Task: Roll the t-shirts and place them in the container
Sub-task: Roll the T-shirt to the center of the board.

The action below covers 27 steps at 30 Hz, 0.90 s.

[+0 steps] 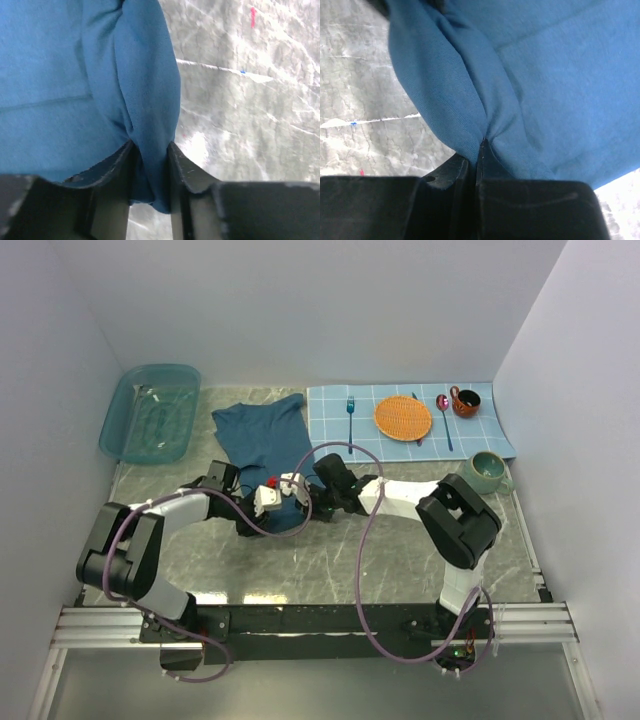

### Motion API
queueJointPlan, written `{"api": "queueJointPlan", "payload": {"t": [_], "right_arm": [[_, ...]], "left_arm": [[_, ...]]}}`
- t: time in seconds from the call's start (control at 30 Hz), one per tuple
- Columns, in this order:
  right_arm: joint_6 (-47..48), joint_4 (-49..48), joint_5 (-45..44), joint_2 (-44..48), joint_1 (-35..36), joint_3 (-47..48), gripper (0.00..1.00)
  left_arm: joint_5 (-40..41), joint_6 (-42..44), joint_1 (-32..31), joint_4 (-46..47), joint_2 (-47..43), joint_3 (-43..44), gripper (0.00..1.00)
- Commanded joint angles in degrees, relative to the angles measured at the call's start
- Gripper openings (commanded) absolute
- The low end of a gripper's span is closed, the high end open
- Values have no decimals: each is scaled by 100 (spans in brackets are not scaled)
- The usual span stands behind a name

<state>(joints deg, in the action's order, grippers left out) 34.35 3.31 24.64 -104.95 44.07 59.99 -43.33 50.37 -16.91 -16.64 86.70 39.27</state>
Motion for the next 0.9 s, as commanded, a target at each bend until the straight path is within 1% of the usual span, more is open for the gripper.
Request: {"api": "queueJointPlan", "payload": {"t": [0.0,0.03,0.07,0.1,0.13,0.17,0.2,0.23,0.27,0.3,0.37,0.4,0.43,0.47,0.5,0.53,0.57,0.6,0.63,0.7,0.73,0.77,0.83,0.87], "right_arm": [[-104,362,172,53,22,57,1],[27,659,355,140,22,48,1],[98,845,505,211,5,48,1],[194,1169,820,385,-4,31,1],[230,1320,1032,448,-4,39,1],[265,1539,1199,510,-4,153,1],[344,2046,1496,510,-4,258,1],[327,2268,1613,502,5,477,1],[327,2462,1718,484,-13,575,1],[423,2934,1858,379,-30,697,1],[563,3411,1930,204,-127,1145,1],[877,3952,2035,-32,-223,1347,1],[1037,4236,2149,-183,-380,1793,1],[1195,4526,2211,-341,-452,2032,1],[1589,5147,2272,-708,-505,2278,2],[1793,5493,2325,-929,-566,2777,2],[1925,5992,2352,-1331,-593,3017,2],[2179,6241,2396,-1544,-602,3228,2],[2303,6469,2431,-1747,-619,3656,2],[2453,7023,2492,-2318,-611,4150,2],[2558,7260,2545,-2511,-611,4683,2],[2612,7463,2589,-2809,-611,4872,2],[2551,7561,2616,-3048,-593,5301,2],[2498,7553,2642,-3215,-584,5391,3]], "left_arm": [[404,26,-191,-742,532,370,28],[239,52,-42,-1205,637,684,22],[-128,313,55,-1932,725,809,21],[-288,446,195,-2278,778,1054,19],[-464,874,249,-2760,857,1187,19],[-701,1122,267,-3200,1014,1319,18],[-790,1263,276,-3892,1068,1547,17],[-843,1543,276,-4169,1121,1653,17],[-887,1616,276,-4398,1217,1759,17],[-966,1660,276,-4835,1279,1934,17],[-993,2063,276,-5346,1568,2102,17],[-923,2117,276,-5515,1665,2259,21],[-853,2065,284,-5638,1753,2322,25],[-818,1934,319,-5544,1833,2366,30],[-843,1794,485,-5395,1799,2375,37],[-852,1392,617,-4845,1676,2340,42],[-844,1179,871,-4570,1632,2305,45],[-791,994,978,-4271,1596,2270,50],[-704,740,1083,-3929,1561,2270,52],[-694,624,1373,-3785,1561,2339,57],[-720,432,1444,-3724,1526,2375,58],[-738,343,1584,-3610,1491,2410,58],[-764,1,1673,-3417,1273,2454,58],[-686,-123,1673,-3146,1149,2428,58]]}}
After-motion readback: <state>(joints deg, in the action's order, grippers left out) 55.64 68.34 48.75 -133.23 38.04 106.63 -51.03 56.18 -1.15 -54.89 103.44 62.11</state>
